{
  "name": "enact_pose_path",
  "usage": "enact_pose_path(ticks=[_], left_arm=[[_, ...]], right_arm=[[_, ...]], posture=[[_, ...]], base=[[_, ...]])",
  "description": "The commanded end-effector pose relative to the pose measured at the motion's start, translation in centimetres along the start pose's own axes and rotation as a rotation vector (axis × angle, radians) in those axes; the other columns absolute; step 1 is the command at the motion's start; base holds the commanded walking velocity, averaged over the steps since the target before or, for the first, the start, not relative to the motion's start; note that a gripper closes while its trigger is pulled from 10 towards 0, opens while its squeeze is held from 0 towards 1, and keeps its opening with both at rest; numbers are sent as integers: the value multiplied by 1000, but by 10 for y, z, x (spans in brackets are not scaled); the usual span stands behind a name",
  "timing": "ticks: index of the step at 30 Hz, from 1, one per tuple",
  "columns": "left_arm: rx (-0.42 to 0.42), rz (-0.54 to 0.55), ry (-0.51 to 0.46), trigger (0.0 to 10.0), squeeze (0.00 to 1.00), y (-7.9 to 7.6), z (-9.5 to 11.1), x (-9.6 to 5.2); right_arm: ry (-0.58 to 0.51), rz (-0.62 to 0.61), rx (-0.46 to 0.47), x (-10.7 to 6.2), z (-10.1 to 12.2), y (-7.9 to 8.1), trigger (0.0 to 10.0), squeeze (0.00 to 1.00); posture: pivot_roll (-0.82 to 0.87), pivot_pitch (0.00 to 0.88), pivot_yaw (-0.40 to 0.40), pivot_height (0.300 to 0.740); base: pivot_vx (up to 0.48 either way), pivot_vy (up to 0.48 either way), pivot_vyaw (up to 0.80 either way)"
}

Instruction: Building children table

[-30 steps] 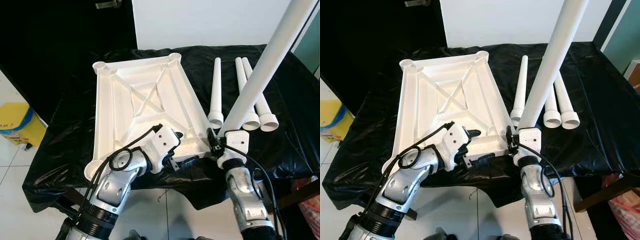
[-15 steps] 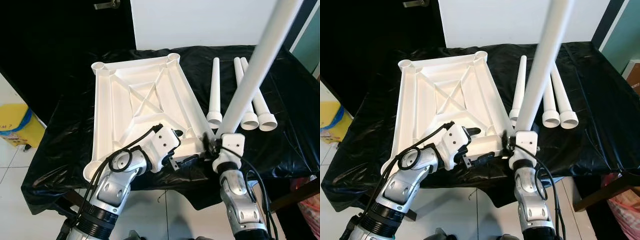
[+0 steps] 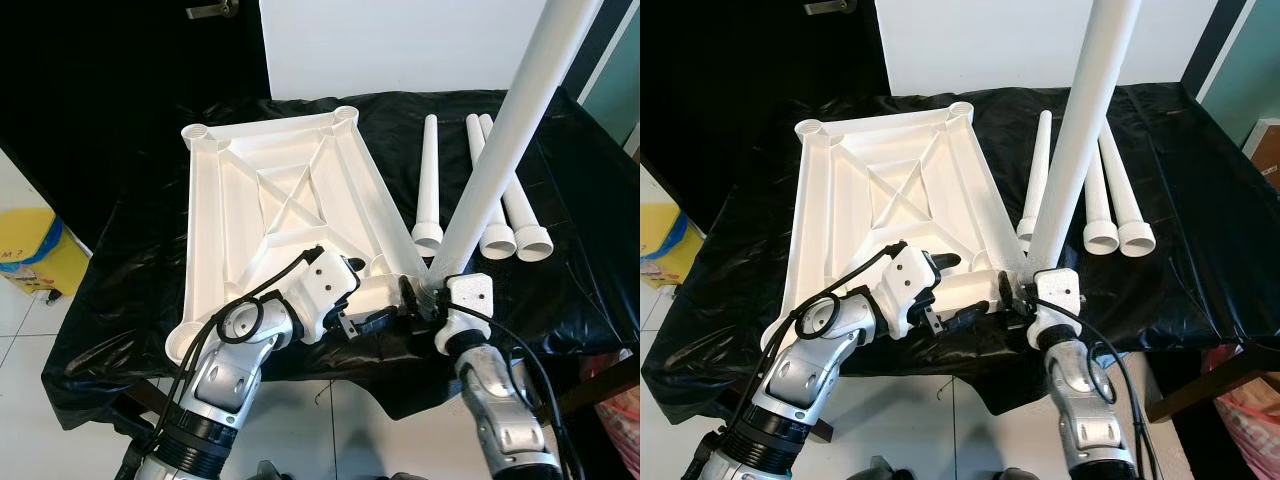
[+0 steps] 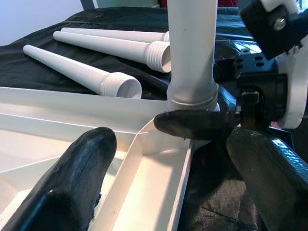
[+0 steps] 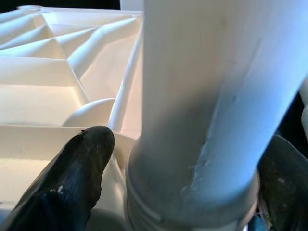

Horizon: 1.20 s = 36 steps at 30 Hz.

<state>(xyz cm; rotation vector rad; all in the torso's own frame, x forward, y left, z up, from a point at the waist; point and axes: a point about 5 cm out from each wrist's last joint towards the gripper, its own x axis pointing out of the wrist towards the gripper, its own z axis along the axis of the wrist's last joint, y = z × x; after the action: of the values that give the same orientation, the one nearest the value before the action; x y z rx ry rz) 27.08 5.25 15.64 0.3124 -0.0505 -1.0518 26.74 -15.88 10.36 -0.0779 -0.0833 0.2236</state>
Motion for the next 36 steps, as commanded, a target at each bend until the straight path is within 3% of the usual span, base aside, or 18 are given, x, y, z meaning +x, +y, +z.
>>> enact_pose_path(ticks=[1, 2, 15, 16, 18, 19, 26, 27, 28, 29, 30, 36], left_arm=[[-11, 80, 16, 10000, 0, 3, -5, -1], [-14, 65, 14, 10000, 0, 1, -5, 0], [-59, -11, 14, 10000, 0, -4, -5, 1], [-56, -11, 14, 10000, 0, -3, -5, 0], [-54, -11, 14, 10000, 0, -3, -4, 0], [-53, -8, 15, 10000, 0, -3, -4, 0], [-54, -1, 21, 10000, 0, -2, -5, -3], [-54, -1, 22, 10000, 0, -2, -6, -3], [-54, -2, 23, 10000, 0, -2, -6, -2], [-54, -2, 23, 10000, 0, -2, -6, -2], [-54, -3, 23, 10000, 0, -2, -6, -2], [-52, -1, 24, 10000, 0, -2, -7, -1]], right_arm=[[-23, 54, -2, 2, 4, -1, 10000, 0], [-37, 105, -33, 6, 8, -8, 10000, 0], [-33, 295, -86, 28, 14, -19, 10000, 0], [-25, 295, -88, 30, 13, -20, 2824, 0], [-21, 295, -87, 30, 11, -21, 2824, 0], [-14, 297, -89, 30, 9, -22, 0, 0], [13, 290, -83, 25, 1, -27, 0, 0], [20, 283, -76, 24, -1, -28, 627, 0], [25, 275, -72, 24, -3, -28, 8235, 0], [25, 275, -72, 24, -3, -28, 8235, 0], [29, 266, -63, 23, -5, -28, 10000, 0], [29, 218, -33, 23, -9, -24, 10000, 0]], posture=[[-25, 29, 29, 740], [-27, 25, 28, 740], [-20, 8, 31, 740], [-15, 7, 30, 740], [-15, 7, 30, 740], [-11, 6, 27, 740], [-10, 4, 28, 740], [-10, 4, 28, 740], [-12, 3, 29, 740], [-12, 3, 29, 740], [-15, 3, 30, 740], [-19, 5, 31, 740]], base=[[0, 0, 0], [0, 0, 0], [0, 0, 0], [0, 0, 0], [0, 0, 0], [0, 0, 0], [0, 0, 0], [0, 0, 0], [0, 0, 0], [0, 0, 0], [0, 0, 0], [0, 0, 0]])
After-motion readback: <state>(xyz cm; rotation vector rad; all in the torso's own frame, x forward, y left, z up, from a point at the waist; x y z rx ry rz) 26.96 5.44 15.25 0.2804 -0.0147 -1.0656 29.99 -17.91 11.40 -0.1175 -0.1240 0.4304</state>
